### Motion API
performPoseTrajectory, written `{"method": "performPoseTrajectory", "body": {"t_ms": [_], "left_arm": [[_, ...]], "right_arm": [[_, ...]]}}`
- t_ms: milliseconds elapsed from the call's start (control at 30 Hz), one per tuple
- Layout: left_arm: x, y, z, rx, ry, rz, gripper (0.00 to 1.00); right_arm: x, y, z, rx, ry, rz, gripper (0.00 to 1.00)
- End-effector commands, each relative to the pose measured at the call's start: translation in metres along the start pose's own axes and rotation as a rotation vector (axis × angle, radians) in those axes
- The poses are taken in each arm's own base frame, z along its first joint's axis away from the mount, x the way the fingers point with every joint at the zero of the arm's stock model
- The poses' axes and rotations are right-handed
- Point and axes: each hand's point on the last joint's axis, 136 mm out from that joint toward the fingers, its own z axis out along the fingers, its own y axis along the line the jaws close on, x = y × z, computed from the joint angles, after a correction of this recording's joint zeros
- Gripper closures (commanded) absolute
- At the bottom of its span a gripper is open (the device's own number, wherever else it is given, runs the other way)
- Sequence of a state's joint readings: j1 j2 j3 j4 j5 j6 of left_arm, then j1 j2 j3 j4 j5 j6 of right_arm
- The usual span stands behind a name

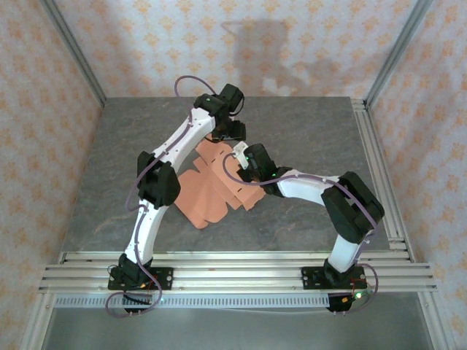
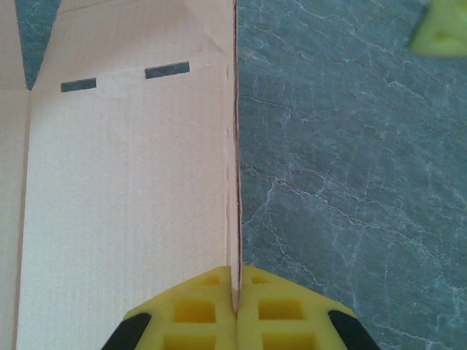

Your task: Fold the paper box

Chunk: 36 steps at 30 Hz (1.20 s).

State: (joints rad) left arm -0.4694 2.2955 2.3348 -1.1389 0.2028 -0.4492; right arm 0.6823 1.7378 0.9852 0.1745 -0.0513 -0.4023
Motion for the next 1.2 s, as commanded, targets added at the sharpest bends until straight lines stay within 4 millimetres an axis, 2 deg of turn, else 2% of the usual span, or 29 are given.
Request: {"method": "performPoseTrajectory", "body": {"t_ms": [0,200,400,867,1167], "left_arm": [[0.014,0.019,0.0,-0.065,0.057,-0.038,0.36],[0.018,0.023,-0.002,-0.07,0.077,-0.097,0.37],[0.026,0.014,0.002,-0.014,0.107,-0.149,0.39],[0.02,-0.006,0.001,0.089,0.093,-0.249,0.56],[0.022,-0.011,0.0,0.106,0.101,-0.251,0.73]], "right_arm": [[-0.026,-0.011,-0.012,0.003,-0.107,0.069,1.0],[-0.026,-0.013,-0.009,0.01,-0.104,0.058,1.0],[-0.029,-0.012,-0.004,0.008,-0.1,0.035,1.0],[-0.025,-0.011,0.0,0.006,-0.071,-0.006,1.0],[-0.023,-0.01,0.004,0.001,-0.061,-0.002,1.0]]}}
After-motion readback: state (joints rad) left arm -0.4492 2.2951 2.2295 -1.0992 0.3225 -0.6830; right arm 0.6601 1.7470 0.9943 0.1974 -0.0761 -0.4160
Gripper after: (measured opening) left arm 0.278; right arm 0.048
